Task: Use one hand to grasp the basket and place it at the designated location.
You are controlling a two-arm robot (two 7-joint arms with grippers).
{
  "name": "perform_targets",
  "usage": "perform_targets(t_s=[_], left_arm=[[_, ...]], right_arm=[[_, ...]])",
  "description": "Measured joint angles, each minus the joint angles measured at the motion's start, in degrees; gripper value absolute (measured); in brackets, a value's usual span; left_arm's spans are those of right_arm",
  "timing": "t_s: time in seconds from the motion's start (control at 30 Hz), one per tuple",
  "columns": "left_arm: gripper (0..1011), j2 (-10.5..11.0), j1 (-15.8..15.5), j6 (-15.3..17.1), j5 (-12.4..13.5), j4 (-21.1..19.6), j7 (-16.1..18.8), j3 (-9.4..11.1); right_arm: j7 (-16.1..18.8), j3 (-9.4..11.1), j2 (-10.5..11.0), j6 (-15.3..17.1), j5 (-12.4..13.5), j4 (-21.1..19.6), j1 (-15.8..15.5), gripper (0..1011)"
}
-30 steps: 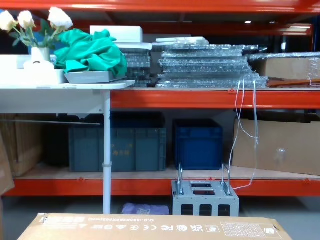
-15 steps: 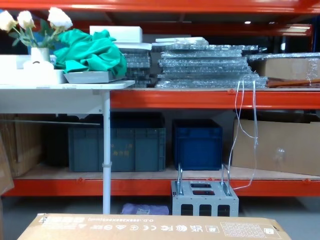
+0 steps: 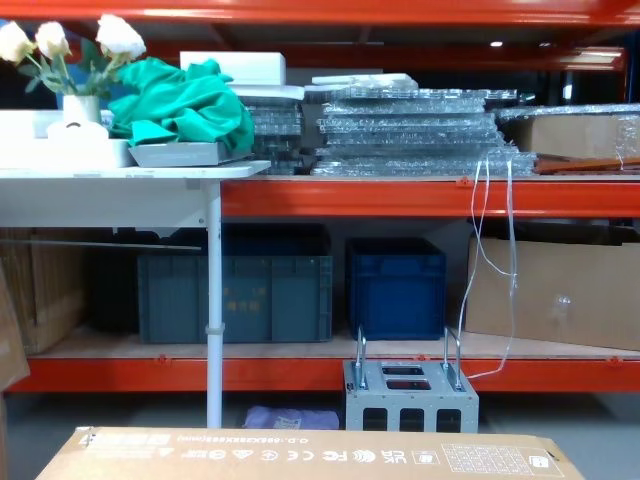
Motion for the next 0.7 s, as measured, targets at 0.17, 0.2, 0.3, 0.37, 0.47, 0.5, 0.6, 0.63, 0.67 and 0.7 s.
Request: perform_targets(t_s=[0.17, 0.2, 0.3, 0.37, 0.47, 0.5, 0.6, 0.63, 0.67, 0.7], left_arm=[[0, 0.0, 0.0, 0.0, 0.0, 0.0, 0.0, 0.0], [0, 0.0, 0.0, 0.0, 0.0, 0.0, 0.0, 0.0], [0, 0.0, 0.0, 0.0, 0.0, 0.0, 0.0, 0.0], [0, 0.0, 0.0, 0.0, 0.0, 0.0, 0.0, 0.0], [0, 0.0, 0.0, 0.0, 0.0, 0.0, 0.0, 0.0], [0, 0.0, 0.0, 0.0, 0.0, 0.0, 0.0, 0.0], [0, 0.0, 0.0, 0.0, 0.0, 0.0, 0.0, 0.0], [0, 0.0, 0.0, 0.0, 0.0, 0.0, 0.0, 0.0], [0, 0.0, 0.0, 0.0, 0.0, 0.0, 0.0, 0.0], [0, 0.0, 0.0, 0.0, 0.0, 0.0, 0.0, 0.0]], right_arm=[[1.5, 0.6, -0.1, 2.3, -2.9, -1.3, 0.3, 1001], [1.7, 0.7, -0.1, 2.6, -3.3, -1.5, 0.3, 1001], [2.4, 1.1, -0.1, 3.6, -4.8, -2.1, 0.4, 1001], [2.8, 1.4, -0.2, 4.0, -5.7, -2.6, 0.5, 1001], [3.1, 1.9, -0.3, 4.0, -6.3, -3.1, 0.6, 1001], [3.1, 2.0, -0.3, 4.0, -6.4, -3.2, 0.6, 1001], [3.4, 2.6, -0.3, 3.9, -6.8, -3.6, 0.6, 1001], [3.4, 2.7, -0.3, 3.9, -6.8, -3.8, 0.6, 1001], [3.4, 3.0, -0.3, 3.9, -7.0, -4.1, 0.6, 1001], [3.5, 3.2, -0.2, 3.9, -7.0, -4.2, 0.6, 1001]])
